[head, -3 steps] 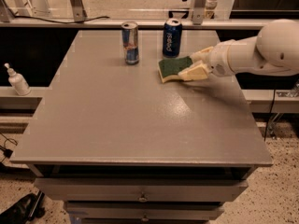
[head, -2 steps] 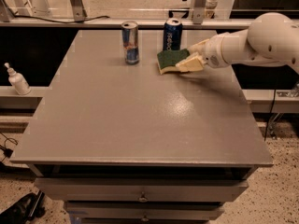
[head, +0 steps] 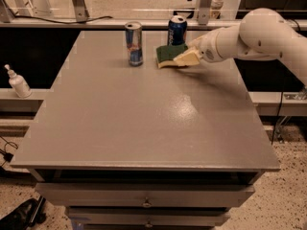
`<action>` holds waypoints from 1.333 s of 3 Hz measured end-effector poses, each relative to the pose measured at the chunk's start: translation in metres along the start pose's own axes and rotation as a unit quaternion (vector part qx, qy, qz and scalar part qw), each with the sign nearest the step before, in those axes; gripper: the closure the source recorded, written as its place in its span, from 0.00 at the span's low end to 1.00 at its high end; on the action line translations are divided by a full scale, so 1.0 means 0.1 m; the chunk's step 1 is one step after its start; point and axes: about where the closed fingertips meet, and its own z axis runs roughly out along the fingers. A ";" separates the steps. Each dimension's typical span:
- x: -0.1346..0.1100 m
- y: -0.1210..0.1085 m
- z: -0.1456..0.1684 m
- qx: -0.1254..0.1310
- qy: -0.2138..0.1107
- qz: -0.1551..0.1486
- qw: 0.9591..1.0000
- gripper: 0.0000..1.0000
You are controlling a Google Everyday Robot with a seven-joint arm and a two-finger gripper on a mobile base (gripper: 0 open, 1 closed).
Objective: Move sponge near redbull can
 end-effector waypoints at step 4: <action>-0.23 0.28 0.27 -0.039 -0.014 0.017 0.999 0.84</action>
Offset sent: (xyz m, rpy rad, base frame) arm 0.0098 0.0435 -0.0042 0.0631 0.0201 0.0448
